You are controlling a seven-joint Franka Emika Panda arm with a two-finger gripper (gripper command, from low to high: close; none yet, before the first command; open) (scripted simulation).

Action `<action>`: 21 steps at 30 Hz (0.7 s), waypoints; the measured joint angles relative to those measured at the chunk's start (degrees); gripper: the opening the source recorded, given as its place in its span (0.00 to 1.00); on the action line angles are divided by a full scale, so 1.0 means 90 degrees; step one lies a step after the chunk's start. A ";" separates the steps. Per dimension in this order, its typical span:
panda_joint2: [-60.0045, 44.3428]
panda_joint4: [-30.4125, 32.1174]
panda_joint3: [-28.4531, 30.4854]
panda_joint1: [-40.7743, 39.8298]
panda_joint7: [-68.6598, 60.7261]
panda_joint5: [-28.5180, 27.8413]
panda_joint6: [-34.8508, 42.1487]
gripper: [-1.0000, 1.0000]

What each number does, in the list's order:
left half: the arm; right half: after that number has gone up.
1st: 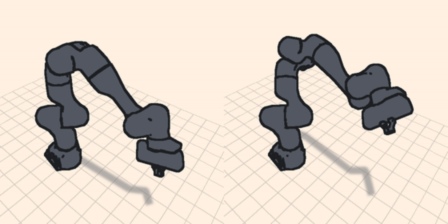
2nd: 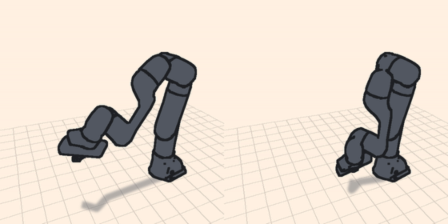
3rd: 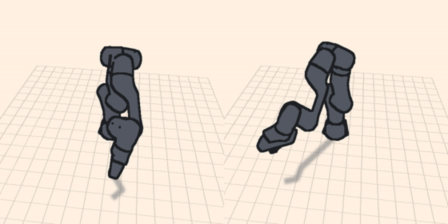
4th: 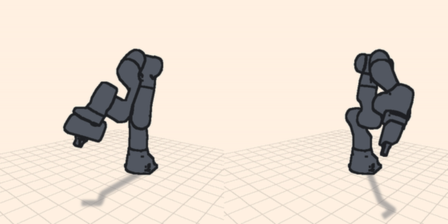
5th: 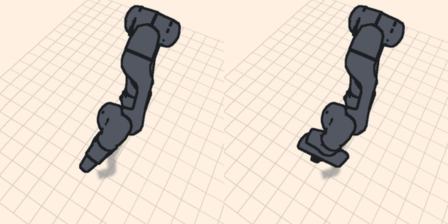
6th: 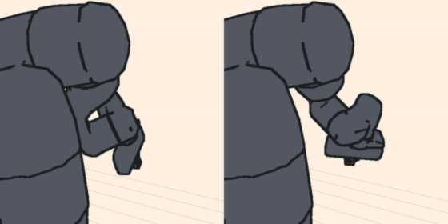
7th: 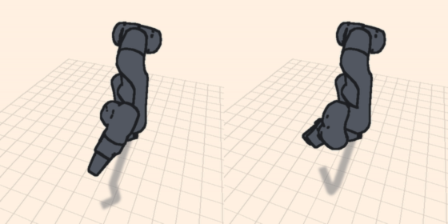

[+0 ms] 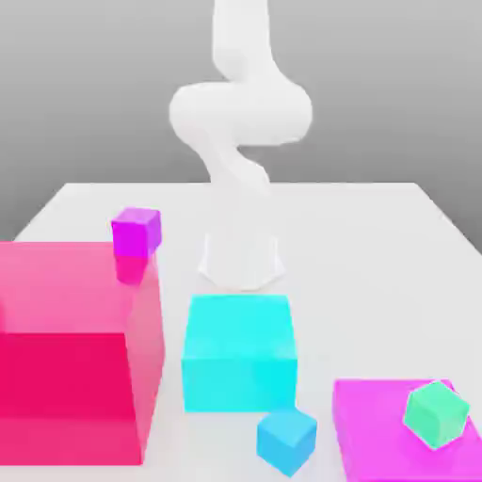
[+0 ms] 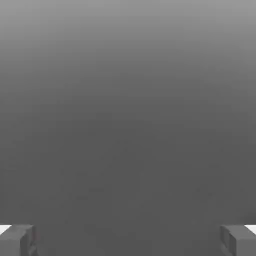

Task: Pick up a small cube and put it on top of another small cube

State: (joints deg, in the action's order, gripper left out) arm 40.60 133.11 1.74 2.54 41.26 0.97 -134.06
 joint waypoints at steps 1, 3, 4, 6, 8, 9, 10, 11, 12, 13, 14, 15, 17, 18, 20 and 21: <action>-0.0251 0.0063 0.0080 0.0118 -0.0222 0.0050 -0.0109 0.50; -0.0729 0.0184 0.0225 0.0335 -0.0646 0.0147 -0.0317 0.50; -0.0963 0.0243 0.0291 0.0436 -0.0855 0.0198 -0.0418 0.50; -0.1429 0.0360 0.0412 0.0628 -0.1273 0.0302 -0.0619 0.50; -0.1893 0.0476 0.0533 0.0823 -0.1683 0.0395 -0.0819 0.50; -0.2125 0.0535 0.0577 0.0904 -0.1894 0.0450 -0.0919 0.50; -0.2358 0.0593 0.0605 0.0969 -0.2107 0.0509 -0.1018 0.50; -0.2591 0.0651 0.0638 0.1040 -0.2315 0.0560 -0.1118 0.50; -0.2823 0.0709 0.0662 0.1102 -0.2522 0.0610 -0.1218 0.50; -0.3054 0.0767 0.0689 0.1168 -0.2721 0.0652 -0.1319 0.50; -0.3285 0.0825 0.0700 0.1217 -0.2923 0.0693 -0.1419 0.50; -0.3516 0.0884 0.0701 0.1256 -0.3119 0.0728 -0.1519 0.50; -0.3974 0.1001 0.0687 0.1330 -0.3486 0.0762 -0.1723 0.50; -0.4200 0.1061 0.0674 0.1364 -0.3660 0.0766 -0.1826 0.50; -0.4649 0.1180 0.0652 0.1430 -0.3967 0.0717 -0.2033 0.50; -0.4870 0.1241 0.0638 0.1423 -0.4100 0.0663 -0.2140 0.50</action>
State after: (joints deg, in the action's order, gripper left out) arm -3.23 144.27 7.48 15.34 4.36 6.93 -153.32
